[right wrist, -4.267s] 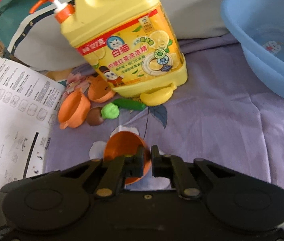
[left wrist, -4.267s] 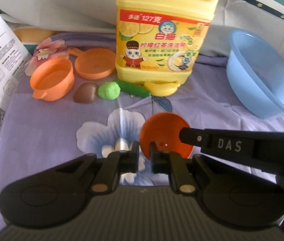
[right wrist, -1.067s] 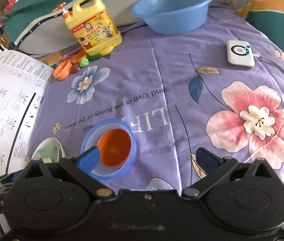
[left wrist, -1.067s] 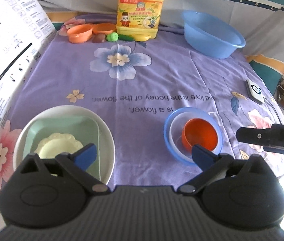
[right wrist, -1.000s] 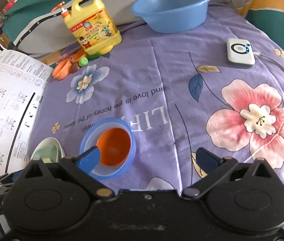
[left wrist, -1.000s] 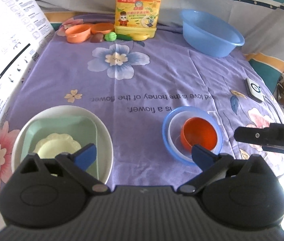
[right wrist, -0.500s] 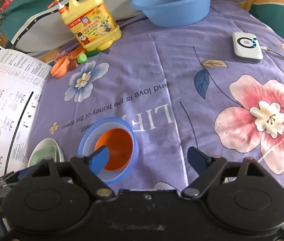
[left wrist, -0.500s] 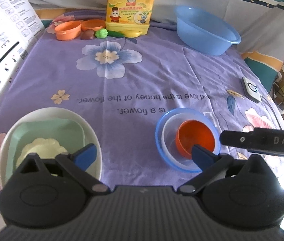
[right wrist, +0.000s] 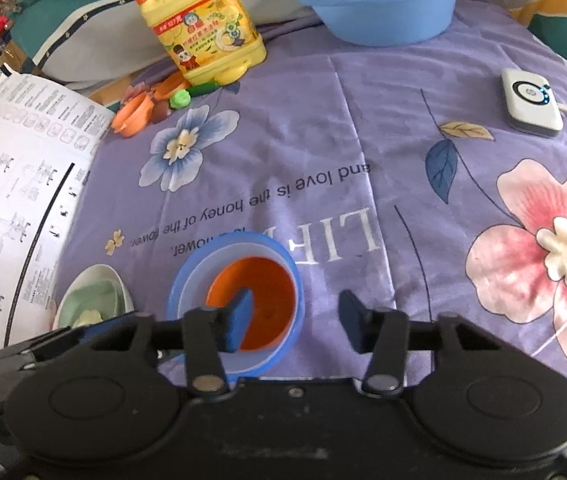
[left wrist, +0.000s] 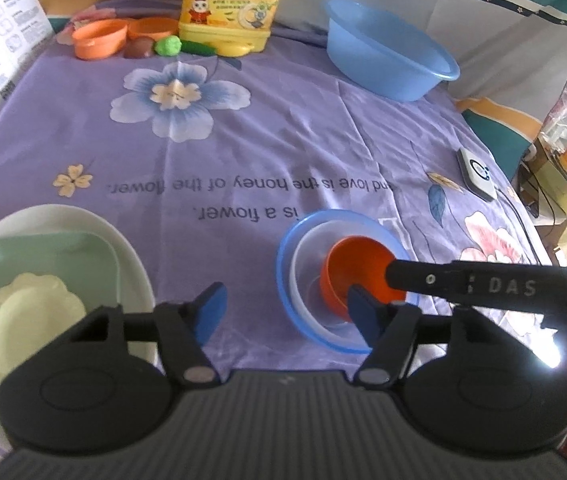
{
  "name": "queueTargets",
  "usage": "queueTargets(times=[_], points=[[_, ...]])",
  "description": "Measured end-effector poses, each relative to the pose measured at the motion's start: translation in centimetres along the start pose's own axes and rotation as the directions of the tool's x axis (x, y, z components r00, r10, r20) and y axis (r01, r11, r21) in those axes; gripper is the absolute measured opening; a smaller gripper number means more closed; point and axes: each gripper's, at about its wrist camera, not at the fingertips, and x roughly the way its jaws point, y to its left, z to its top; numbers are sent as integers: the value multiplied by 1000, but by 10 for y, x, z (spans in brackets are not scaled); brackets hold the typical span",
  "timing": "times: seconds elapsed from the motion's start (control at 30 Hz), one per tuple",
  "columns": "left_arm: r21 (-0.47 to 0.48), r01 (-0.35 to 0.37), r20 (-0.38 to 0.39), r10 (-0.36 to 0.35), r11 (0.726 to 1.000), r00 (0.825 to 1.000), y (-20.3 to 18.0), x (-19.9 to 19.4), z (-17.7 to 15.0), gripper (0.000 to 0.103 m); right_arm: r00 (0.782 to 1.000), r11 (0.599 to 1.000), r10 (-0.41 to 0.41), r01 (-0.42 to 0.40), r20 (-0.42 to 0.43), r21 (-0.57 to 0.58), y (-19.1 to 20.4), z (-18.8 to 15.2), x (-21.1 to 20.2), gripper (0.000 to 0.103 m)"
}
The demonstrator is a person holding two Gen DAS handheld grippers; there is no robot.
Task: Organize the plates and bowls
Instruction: 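Close the right gripper on the rim of the nested bowls, then carry the nested bowls with the right gripper over the green plate stack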
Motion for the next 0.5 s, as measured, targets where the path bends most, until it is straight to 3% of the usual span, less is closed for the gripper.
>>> queueTargets(times=[0.2, 0.3, 0.5], points=[[-17, 40, -30, -40, 999, 999, 3, 11, 1, 45, 1000, 1000, -16, 15, -24, -19, 7, 2, 11, 26], [-24, 59, -37, -60, 998, 998, 2, 14, 1, 32, 999, 999, -29, 28, -28, -46, 14, 1, 14, 21], [-14, 34, -35, -34, 999, 999, -1, 13, 1, 29, 998, 992, -68, 67, -13, -106, 25, 0, 13, 20]])
